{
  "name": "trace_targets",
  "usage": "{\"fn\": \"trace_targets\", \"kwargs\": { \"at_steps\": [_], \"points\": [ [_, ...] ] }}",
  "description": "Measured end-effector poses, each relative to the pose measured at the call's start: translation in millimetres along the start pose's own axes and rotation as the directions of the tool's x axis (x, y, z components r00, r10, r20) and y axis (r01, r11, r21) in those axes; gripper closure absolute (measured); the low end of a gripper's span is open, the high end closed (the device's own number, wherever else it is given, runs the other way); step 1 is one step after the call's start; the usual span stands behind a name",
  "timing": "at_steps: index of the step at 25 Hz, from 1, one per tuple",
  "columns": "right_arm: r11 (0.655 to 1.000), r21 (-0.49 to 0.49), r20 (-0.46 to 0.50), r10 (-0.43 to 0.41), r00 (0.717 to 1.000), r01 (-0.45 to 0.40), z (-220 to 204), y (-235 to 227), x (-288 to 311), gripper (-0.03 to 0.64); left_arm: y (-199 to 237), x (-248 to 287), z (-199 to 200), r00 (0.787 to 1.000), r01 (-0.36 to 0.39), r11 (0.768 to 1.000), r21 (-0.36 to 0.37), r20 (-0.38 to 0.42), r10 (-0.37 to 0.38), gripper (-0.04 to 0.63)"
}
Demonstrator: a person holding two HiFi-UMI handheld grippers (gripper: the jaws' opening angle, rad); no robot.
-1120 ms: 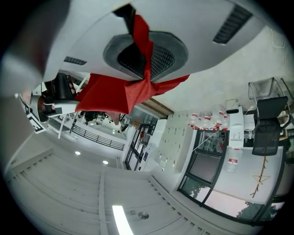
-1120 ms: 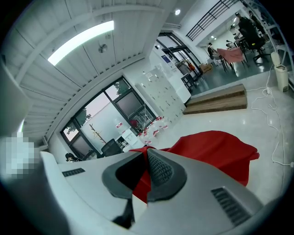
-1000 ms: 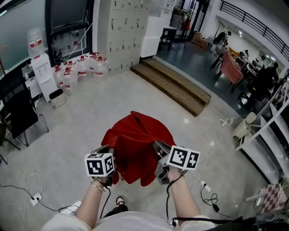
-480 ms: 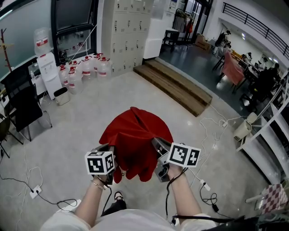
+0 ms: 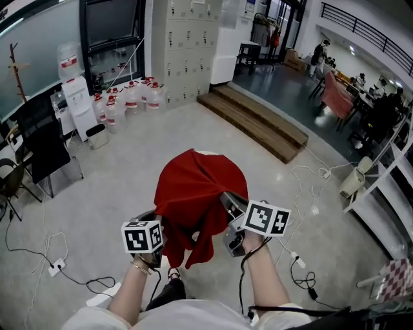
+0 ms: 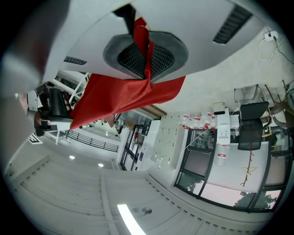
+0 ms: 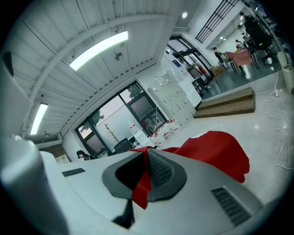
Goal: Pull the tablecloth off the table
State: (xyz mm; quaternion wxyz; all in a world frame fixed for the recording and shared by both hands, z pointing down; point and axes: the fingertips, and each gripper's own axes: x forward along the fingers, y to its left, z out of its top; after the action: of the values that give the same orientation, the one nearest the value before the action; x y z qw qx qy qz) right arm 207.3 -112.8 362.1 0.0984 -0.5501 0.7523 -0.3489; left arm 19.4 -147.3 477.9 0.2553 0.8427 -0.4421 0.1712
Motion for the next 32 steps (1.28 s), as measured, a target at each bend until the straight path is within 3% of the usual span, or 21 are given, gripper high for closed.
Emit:
{"fn": "trace_targets", "kwargs": {
  "at_steps": [15, 24, 29, 32],
  "points": [
    [0.997, 0.028, 0.033, 0.066, 0.997, -0.066, -36, 33, -52, 0.589, -8, -56, -24, 0.999, -0.037, 0.999, 0.034, 0.038, 0.036, 0.577],
    [0.993, 0.009, 0.021, 0.116, 0.993, -0.117, -48, 74, -59, 0.589, 11, -96, -22, 0.988, -0.071, 0.997, -0.011, 0.134, 0.072, 0.577],
    [0.989, -0.025, 0.031, 0.149, 0.988, -0.148, -51, 111, -57, 0.589, 27, -112, -10, 0.982, -0.056, 0.998, -0.018, 0.181, 0.058, 0.577],
    [0.992, -0.027, 0.057, 0.125, 0.990, -0.124, -53, 123, -60, 0.589, 30, -123, -10, 0.983, -0.031, 1.000, 0.002, 0.180, 0.030, 0.577]
  ]
}}
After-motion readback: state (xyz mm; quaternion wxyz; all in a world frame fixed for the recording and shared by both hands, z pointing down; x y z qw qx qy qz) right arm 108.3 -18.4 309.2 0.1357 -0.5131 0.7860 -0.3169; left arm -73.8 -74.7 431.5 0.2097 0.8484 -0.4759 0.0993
